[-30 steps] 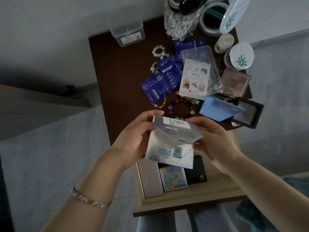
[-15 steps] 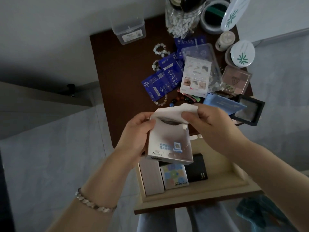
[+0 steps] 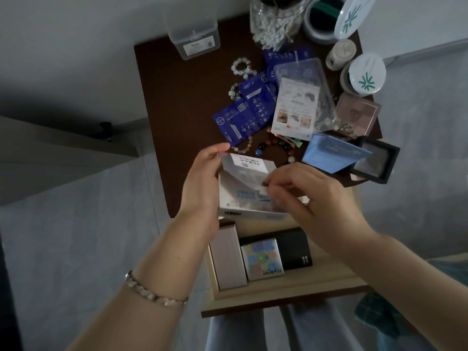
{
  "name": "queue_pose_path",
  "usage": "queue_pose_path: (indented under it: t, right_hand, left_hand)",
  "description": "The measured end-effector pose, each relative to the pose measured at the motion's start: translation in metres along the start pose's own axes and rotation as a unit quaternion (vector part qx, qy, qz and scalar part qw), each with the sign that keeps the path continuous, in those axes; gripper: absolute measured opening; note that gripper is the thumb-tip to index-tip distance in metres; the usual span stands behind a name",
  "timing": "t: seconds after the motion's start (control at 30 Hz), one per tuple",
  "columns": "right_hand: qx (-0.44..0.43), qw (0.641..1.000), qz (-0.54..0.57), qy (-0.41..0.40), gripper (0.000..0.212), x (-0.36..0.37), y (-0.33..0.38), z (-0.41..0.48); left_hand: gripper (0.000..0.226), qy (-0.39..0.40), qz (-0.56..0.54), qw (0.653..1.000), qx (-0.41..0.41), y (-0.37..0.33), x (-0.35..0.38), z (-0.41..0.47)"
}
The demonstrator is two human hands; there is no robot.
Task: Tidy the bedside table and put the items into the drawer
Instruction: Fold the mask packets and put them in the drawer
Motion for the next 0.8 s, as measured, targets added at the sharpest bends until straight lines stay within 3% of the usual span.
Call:
queue_pose_path:
  t: [0.1, 0.2, 0.3, 0.53, 0.8]
  right_hand:
    - [0.036, 0.999, 0.022, -0.017, 0.03, 0.001, -0.001, 0.003]
    - [0.045, 0.999, 0.016, -0.021, 0.027, 0.008, 0.001, 0.002]
    - [0.053, 0.998, 0.032, -0.011, 0.032, 0.013, 0.002, -0.002]
    - [0.012, 1.0, 0.026, -0.001, 0.031, 0.01, 0.008, -0.005]
    - [-0.024, 0.999, 0.019, -0.015, 0.028, 0.01, 0.014, -0.008]
  left_hand:
    - [0.036, 0.072, -0.161, 0.976, -0.126, 0.008, 0.01, -0.004]
    - [0.047, 0.139, -0.243, 0.944, -0.175, 0.01, 0.021, -0.011]
    - [0.048, 0.157, -0.279, 0.93, -0.182, 0.01, 0.025, -0.013]
    - [0.05, 0.12, -0.29, 0.934, -0.17, 0.014, 0.02, -0.006]
    - [0.046, 0.129, -0.292, 0.936, -0.147, 0.012, 0.021, -0.008]
Point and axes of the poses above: each hand's wrist, its own z-axis towards the middle knuckle, its own x-axis out of the palm, y = z × x, the point moved 4 cm from there along z, towards the middle knuckle, and after that the axes turned 6 degrees about x, right-handed, at the moved point
